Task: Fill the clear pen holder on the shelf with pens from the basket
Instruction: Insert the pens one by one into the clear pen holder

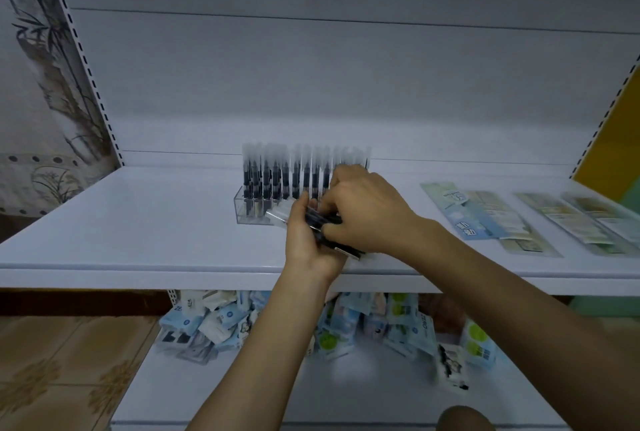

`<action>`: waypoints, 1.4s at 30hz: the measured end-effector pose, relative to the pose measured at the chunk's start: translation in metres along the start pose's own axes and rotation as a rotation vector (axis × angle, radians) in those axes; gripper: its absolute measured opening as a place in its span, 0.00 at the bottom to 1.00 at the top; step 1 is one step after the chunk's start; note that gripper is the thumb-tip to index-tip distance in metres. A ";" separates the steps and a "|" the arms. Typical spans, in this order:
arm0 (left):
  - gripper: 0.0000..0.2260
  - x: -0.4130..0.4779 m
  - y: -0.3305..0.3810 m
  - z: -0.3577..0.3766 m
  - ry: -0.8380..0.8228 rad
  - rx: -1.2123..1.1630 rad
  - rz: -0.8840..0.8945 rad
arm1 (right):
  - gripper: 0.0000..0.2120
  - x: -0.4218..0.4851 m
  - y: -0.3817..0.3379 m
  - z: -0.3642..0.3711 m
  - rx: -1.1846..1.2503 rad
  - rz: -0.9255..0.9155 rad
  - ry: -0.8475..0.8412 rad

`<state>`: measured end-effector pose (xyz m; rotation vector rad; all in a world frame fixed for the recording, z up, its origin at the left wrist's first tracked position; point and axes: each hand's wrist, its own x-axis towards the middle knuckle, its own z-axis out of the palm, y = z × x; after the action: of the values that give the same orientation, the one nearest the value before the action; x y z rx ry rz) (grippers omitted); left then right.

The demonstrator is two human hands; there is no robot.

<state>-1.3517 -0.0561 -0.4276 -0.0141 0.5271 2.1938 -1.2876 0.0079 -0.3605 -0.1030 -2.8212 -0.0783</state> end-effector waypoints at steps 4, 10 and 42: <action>0.16 0.004 0.001 0.010 -0.032 0.029 -0.027 | 0.11 0.003 -0.003 -0.001 -0.050 0.069 0.048; 0.26 0.006 -0.003 0.010 -0.024 0.037 0.026 | 0.08 0.003 0.004 0.004 0.203 0.149 0.038; 0.09 0.001 -0.021 0.013 0.043 -0.022 0.238 | 0.06 -0.003 -0.012 0.062 1.611 0.750 0.909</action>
<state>-1.3348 -0.0391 -0.4240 -0.0106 0.5529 2.4361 -1.3047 0.0003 -0.4207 -0.5169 -1.1659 1.6717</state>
